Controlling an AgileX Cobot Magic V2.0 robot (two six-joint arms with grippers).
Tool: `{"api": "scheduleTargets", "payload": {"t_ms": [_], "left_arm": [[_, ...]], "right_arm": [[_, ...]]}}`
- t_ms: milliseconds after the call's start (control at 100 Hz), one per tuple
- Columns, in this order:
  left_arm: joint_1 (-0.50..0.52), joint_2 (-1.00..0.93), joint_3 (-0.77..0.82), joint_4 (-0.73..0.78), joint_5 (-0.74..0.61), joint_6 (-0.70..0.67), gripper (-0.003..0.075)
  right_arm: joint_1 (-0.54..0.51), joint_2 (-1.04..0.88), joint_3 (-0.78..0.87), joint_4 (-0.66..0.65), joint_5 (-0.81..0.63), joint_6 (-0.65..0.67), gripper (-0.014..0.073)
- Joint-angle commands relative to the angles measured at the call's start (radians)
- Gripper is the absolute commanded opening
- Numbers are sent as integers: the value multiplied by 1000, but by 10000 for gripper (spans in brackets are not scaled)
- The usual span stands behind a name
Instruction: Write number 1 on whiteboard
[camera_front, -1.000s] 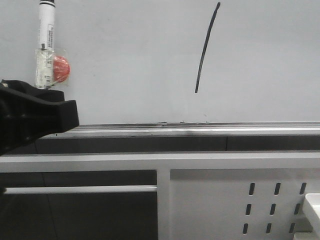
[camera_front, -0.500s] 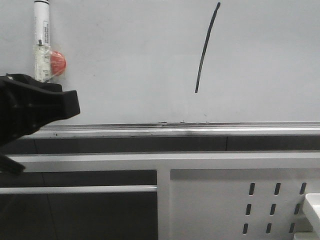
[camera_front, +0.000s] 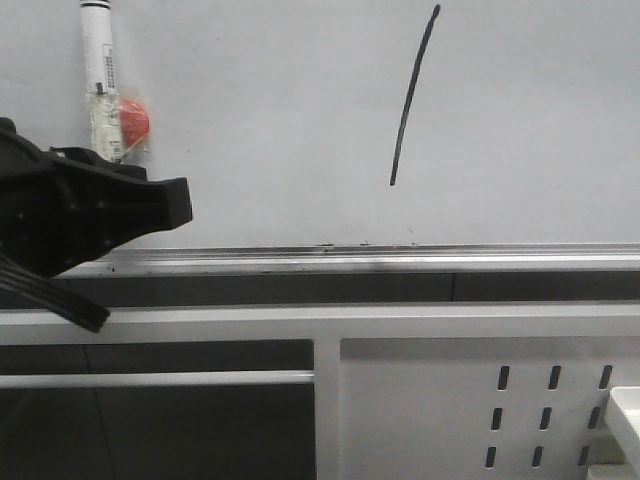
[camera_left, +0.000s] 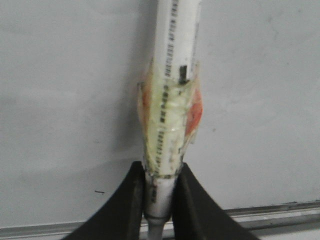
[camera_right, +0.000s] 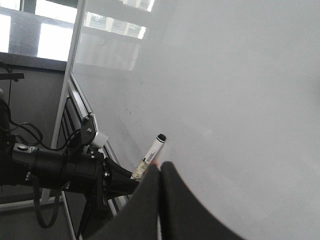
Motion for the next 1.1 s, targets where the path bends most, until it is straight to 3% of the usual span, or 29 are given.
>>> {"api": "scheduleTargets", "payload": {"t_ms": [0, 610, 910, 1090], "left_arm": [[25, -22, -21, 18, -217, -12, -20], [37, -18, -21, 72, -217, -12, -15], [37, -18, -21, 72, -217, -12, 198], [37, -18, -21, 75, -220, -12, 215]], "right_arm": [[-3, 0, -27, 33, -52, -2, -69], [-3, 0, -27, 33, -45, -2, -69], [-3, 0, -27, 33, -42, -2, -69], [-3, 0, -27, 33, -42, -2, -69]]}}
